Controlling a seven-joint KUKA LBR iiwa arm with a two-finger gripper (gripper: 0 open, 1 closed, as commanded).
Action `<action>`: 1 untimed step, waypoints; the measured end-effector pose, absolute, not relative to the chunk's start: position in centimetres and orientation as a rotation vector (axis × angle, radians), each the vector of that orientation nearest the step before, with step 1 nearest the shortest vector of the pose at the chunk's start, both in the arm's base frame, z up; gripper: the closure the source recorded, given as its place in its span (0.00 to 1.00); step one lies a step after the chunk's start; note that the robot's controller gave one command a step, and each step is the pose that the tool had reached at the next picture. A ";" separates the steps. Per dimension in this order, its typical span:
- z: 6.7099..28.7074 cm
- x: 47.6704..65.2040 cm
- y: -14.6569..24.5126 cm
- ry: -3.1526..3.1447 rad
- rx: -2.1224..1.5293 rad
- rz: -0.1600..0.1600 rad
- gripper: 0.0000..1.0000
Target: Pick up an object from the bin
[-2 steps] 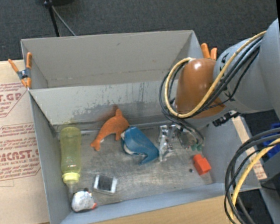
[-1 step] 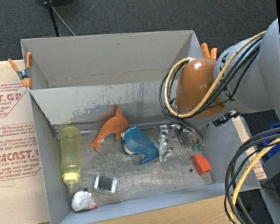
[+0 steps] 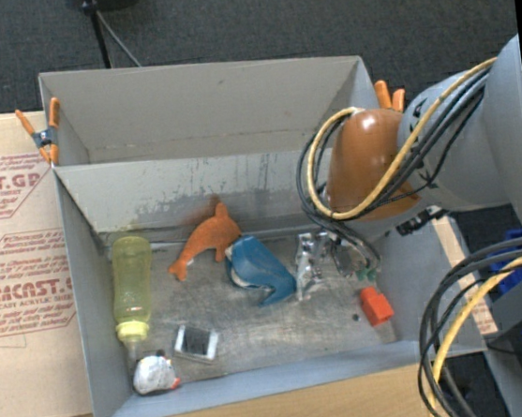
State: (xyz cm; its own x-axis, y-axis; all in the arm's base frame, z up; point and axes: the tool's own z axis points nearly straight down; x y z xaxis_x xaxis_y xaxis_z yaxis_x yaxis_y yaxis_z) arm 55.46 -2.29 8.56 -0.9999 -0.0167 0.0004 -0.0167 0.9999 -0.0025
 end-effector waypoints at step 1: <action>8.6 55.5 -2.3 -3.141 0.026 0.004 1.00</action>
Offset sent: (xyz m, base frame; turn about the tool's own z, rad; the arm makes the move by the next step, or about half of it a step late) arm 0.0000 0.0000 0.0000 0.0000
